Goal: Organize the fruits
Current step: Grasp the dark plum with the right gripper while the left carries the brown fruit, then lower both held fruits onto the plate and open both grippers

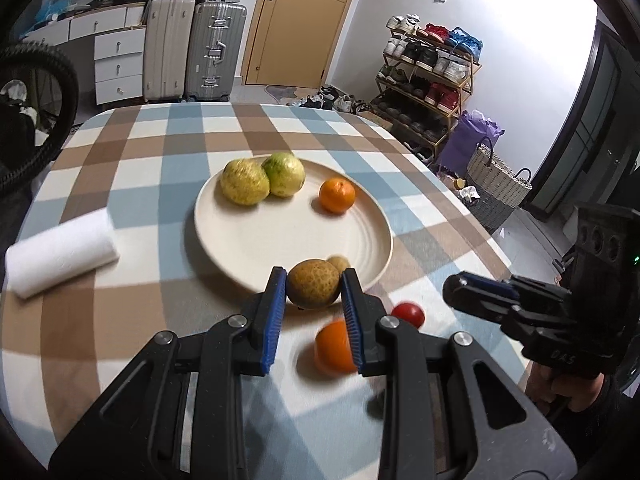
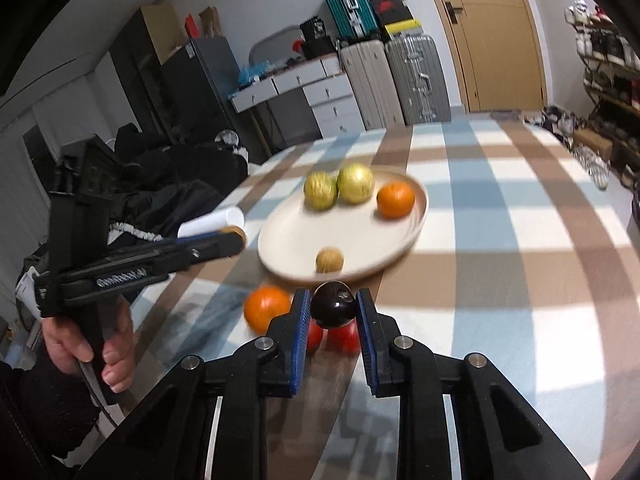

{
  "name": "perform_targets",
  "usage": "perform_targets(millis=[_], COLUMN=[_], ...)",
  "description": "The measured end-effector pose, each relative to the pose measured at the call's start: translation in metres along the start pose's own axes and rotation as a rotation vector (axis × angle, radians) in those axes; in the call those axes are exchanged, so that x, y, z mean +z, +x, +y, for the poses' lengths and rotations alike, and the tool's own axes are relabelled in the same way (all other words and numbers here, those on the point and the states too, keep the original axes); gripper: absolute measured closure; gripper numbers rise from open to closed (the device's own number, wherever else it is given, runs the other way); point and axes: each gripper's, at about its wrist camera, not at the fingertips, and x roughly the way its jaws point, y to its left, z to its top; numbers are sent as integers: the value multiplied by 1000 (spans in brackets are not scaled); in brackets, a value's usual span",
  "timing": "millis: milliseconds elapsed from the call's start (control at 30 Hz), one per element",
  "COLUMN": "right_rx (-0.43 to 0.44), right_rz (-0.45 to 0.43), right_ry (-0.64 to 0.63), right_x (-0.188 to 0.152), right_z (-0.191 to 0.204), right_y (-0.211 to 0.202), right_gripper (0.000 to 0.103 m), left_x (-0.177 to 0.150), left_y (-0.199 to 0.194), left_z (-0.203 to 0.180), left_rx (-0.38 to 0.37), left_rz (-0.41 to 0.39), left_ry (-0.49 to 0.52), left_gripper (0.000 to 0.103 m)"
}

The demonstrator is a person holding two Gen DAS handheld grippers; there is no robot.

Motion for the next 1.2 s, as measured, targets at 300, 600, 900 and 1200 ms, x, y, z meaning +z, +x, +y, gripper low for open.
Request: perform_targets(millis=[300,600,900,1200], right_rx=[35,74,81,58], right_rz=[-25,-22,66,113], right_ry=[-23,-23,-9,-14], right_x=[60,119,136,131], right_z=[-25,-48,-63,-66], right_y=[24,70,127,154], right_gripper=[79,79,79,79], left_x=[46,66,78,82], left_y=[49,108,139,158], left_z=[-10,-7,2,4], left_rx=[-17,-30,-30,-38], left_rz=[9,72,107,130], left_ry=[18,4,7,19], left_gripper=[78,78,78,78])
